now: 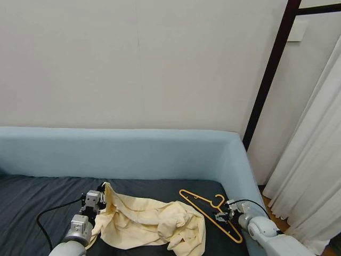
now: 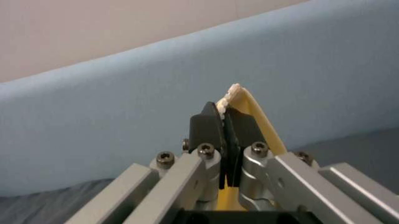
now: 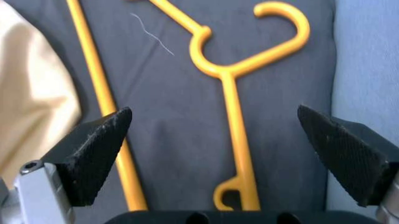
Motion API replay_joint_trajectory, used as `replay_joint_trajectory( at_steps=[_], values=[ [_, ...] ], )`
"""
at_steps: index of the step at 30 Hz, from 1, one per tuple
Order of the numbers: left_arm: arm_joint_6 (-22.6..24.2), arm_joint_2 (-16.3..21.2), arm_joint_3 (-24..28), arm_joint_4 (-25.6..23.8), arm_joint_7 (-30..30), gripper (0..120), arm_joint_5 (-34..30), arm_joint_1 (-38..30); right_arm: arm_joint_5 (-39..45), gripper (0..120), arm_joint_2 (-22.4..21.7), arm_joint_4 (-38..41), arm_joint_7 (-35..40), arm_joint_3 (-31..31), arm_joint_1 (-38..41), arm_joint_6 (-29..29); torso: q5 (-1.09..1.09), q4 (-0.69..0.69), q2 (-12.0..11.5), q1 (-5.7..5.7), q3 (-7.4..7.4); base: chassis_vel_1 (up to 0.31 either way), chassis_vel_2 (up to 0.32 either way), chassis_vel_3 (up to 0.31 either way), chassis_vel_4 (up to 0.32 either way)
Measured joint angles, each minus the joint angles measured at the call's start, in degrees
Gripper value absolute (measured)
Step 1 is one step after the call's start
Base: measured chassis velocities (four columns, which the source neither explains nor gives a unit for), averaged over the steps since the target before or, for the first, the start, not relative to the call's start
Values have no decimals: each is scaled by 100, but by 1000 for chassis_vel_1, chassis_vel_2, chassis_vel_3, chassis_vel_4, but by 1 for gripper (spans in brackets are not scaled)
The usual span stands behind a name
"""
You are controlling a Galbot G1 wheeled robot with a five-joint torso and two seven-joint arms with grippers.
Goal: Pick up the clothes from the sofa and hang them on the clothes hanger.
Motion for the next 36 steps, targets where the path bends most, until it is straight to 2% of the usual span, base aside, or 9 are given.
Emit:
replay_joint_trajectory(
  at_steps=[7, 12, 15, 21, 25, 29, 31, 33, 36],
  values=[
    [0, -74, -39, -14, -4, 0, 2, 0, -183, 100, 297, -506, -106, 23, 150, 19, 1, 1, 0, 0, 0, 0, 0, 0, 0],
    [1, -99, -70, -33, -8, 0, 3, 61, -307, 91, 421, -754, -146, 25, 223, 94, 0, 1, 0, 0, 0, 0, 0, 0, 0],
    [-8, -60, -92, -58, -8, 0, 13, 110, -382, 75, 529, -1032, -233, 67, 308, 187, 0, 1, 0, 0, 0, 0, 0, 0, 0],
    [-9, -54, -48, -45, -15, 0, 16, 73, -378, 51, 484, -1019, -393, 14, 313, 200, 0, 1, 0, 0, 0, 0, 0, 0, 0],
    [-10, -58, -15, -31, -17, 0, 16, 44, -377, 43, 475, -1012, -421, 2, 314, 200, 0, 0, 0, 0, -1, 0, 0, 0, 0],
    [-8, -61, 25, 1, -22, 0, 17, 2, -368, 22, 445, -1051, -528, 5, 324, 197, 0, 0, 0, 0, -1, 0, 0, 0, 0],
    [-8, -61, 28, 12, -23, 0, 19, -2, -368, 19, 435, -1061, -550, 6, 325, 202, 0, 0, 0, 0, -1, 0, 0, 0, 0],
    [-8, -61, 32, 33, -24, 0, 26, -5, -363, 10, 415, -1082, -585, 14, 325, 209, 0, 0, 0, 0, -1, 0, 0, 0, 0],
    [-8, -69, 42, 39, -26, 0, 33, -10, -356, 5, 398, -1085, -618, 22, 313, 222, 2, 2, 0, 0, 0, 0, 0, 0, 0]
  ],
)
